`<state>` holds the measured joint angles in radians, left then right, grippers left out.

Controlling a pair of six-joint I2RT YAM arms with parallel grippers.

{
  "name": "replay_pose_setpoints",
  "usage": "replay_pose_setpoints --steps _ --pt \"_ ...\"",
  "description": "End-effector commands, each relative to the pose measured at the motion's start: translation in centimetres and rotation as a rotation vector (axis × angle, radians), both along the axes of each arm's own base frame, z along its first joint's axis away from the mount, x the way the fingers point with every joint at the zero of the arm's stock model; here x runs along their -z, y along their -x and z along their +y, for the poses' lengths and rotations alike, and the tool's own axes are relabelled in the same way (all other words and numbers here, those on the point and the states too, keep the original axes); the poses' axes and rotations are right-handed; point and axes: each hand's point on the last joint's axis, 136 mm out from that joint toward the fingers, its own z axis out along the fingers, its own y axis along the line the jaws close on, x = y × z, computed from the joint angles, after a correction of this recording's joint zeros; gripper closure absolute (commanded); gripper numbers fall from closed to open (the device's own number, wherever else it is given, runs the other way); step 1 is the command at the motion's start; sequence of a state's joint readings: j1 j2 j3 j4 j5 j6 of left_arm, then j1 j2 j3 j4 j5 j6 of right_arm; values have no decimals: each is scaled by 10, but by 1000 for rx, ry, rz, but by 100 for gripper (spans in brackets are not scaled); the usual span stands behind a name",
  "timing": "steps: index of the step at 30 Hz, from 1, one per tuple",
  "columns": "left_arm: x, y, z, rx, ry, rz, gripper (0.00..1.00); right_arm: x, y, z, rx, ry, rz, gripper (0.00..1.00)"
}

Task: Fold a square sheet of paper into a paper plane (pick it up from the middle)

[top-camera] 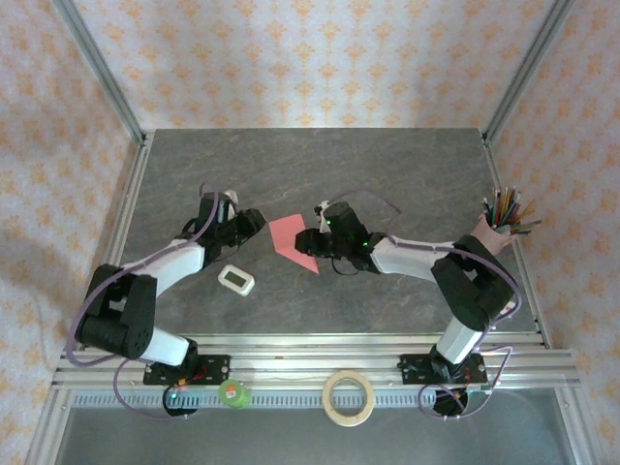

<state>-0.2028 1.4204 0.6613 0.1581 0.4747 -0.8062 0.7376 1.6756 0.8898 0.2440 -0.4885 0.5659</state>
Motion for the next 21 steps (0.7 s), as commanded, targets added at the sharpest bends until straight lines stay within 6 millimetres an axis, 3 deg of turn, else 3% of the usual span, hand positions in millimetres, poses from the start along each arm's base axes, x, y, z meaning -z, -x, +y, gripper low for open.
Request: replay_pose_setpoints --steps 1,8,21 --pt "10 18 -5 17 62 23 60 9 -8 -5 76 -25 33 70" --pt "28 43 -21 68 182 82 56 38 -19 5 118 -25 139 69" --pt "40 40 -32 99 195 130 52 71 -21 -10 158 56 180 70"
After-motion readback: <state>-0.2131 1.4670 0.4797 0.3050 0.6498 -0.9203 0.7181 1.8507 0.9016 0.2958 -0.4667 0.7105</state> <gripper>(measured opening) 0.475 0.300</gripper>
